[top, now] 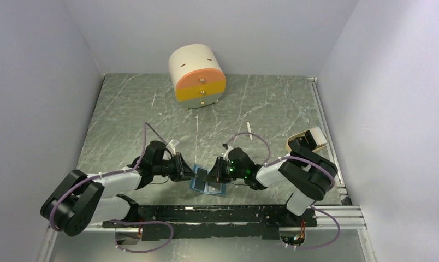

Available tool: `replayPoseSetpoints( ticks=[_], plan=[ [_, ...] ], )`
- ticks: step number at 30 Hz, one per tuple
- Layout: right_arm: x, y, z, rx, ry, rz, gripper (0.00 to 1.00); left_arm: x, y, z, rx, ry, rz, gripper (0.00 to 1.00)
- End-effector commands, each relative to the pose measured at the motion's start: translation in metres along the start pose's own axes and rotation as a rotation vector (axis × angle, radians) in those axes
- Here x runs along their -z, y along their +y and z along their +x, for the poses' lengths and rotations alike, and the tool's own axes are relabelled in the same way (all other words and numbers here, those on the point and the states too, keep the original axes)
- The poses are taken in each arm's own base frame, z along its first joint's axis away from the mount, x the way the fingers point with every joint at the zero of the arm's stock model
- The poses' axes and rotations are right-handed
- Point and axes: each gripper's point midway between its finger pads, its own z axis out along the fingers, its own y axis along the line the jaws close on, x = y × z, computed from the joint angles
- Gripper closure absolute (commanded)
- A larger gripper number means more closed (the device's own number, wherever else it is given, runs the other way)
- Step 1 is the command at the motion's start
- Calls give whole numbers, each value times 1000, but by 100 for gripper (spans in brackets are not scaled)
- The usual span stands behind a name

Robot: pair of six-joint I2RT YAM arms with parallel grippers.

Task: Put the credit cards into the card holder
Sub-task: Insert the credit card into the card holder, then turn over the card slot in the card holder.

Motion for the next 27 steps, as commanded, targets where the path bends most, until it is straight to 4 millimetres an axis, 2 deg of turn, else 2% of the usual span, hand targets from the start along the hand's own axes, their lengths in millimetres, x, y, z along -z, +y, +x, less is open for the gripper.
replayPoseSetpoints(
  ticks=[1, 8, 13, 15, 19, 22, 24, 27],
  plan=[
    [-16, 5, -3, 54, 36, 17, 83, 5, -34, -5, -51, 2, 73, 81],
    [-21, 2, -1, 68, 70, 45, 79, 10, -24, -13, -52, -42, -34, 91],
    [-17, -8, -3, 90, 71, 119, 81, 13, -17, -24, -108, -69, -131, 91],
    [-14, -6, -5, 99, 74, 135, 82, 15, -12, -29, -126, -79, -180, 91],
    [-4, -9, -13, 136, 55, 200, 82, 12, -12, -30, -117, -71, -189, 91],
    [0, -5, -18, 139, 29, 204, 82, 11, -12, -29, -103, -53, -197, 90],
    [-1, -4, -20, 133, 18, 199, 82, 10, -16, -28, -104, -48, -173, 83],
    [-7, -9, -18, 133, 27, 203, 84, 8, -32, -27, -119, -34, -87, 78]
  ],
)
